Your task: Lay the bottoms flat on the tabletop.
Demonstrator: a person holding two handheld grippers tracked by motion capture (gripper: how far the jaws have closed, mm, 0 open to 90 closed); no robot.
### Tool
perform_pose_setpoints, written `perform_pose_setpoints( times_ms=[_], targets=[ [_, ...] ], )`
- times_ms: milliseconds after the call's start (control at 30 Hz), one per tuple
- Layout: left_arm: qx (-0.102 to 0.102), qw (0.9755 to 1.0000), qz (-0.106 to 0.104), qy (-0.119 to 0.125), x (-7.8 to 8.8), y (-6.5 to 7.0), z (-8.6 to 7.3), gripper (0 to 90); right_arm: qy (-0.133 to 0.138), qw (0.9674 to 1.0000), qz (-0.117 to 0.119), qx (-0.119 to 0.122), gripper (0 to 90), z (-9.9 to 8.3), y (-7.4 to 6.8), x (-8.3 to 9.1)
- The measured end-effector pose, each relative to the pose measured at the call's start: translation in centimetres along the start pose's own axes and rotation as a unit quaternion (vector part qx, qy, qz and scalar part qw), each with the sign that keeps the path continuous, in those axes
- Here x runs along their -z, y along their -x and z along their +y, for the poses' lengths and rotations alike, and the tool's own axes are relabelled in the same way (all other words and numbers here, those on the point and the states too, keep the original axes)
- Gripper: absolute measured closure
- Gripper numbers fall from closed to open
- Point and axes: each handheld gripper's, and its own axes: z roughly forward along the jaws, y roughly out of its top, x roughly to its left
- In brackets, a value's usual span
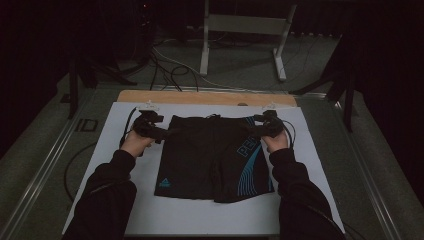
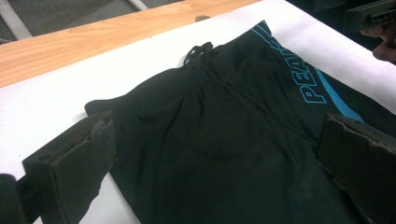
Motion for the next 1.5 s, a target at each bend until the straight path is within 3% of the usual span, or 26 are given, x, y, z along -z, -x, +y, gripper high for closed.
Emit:
perform_pose_setpoints(
  times_ms=[267,433,633,967,1100,1500],
  targets=[
    [-0.017,0.9998,-0.007,0.003,1.4,1.2,-0.9,0.2,0.007,0.9994,0.027,0.022,11.4,-0.4,-2.0,1.4],
    [-0.015,0.9998,-0.013,0.009,2.1,1.7,-1.7,0.1,0.013,0.9985,0.032,0.042,9.5,-1.2,-3.1,2.1],
    [-0.029,0.9994,-0.019,0.008,2.9,2.6,-3.1,0.1,0.021,0.9966,0.062,0.050,9.5,-2.4,-4.3,2.8],
    [-0.034,0.9990,-0.030,0.006,3.8,3.4,-6.0,0.0,0.024,0.9957,0.076,0.048,9.6,-5.2,-5.0,3.9],
    [-0.044,0.9984,-0.035,-0.005,4.3,3.9,-7.4,0.0,0.016,0.9953,0.073,0.061,9.6,-6.7,-5.3,4.5],
    [-0.050,0.9982,-0.034,-0.004,7.0,5.2,-10.6,0.0,0.013,0.9936,0.075,0.083,9.7,-9.4,-6.5,7.0]
  ],
)
